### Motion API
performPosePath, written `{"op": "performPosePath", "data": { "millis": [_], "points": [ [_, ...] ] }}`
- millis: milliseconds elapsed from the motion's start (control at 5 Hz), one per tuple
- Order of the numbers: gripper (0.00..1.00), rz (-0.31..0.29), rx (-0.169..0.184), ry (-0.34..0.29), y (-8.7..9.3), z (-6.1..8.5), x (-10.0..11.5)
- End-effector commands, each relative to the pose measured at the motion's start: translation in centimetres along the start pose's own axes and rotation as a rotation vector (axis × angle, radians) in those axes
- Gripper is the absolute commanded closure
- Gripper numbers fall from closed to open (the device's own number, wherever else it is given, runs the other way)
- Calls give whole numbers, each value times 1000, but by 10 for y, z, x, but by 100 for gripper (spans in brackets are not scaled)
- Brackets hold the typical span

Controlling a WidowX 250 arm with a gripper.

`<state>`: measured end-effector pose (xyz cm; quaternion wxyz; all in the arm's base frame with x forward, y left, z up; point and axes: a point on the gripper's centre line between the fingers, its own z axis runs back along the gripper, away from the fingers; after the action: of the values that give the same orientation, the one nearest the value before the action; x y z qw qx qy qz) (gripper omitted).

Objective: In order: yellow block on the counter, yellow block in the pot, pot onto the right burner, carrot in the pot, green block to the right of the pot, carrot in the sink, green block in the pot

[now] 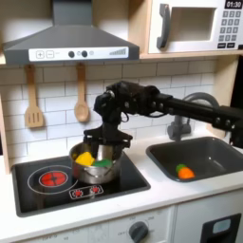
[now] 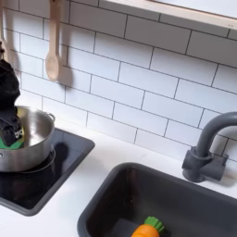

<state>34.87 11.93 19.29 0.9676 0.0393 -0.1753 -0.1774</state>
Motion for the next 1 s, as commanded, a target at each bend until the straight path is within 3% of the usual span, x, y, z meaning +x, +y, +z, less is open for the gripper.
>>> {"op": "performPosePath", "data": {
  "millis": [0,200,800],
  "points": [
    [100,15,-27,0,-7,1,-6],
    [100,9,-61,15,-17,-3,-12],
    [100,11,-110,-12,-39,17,-14]
  ]
}}
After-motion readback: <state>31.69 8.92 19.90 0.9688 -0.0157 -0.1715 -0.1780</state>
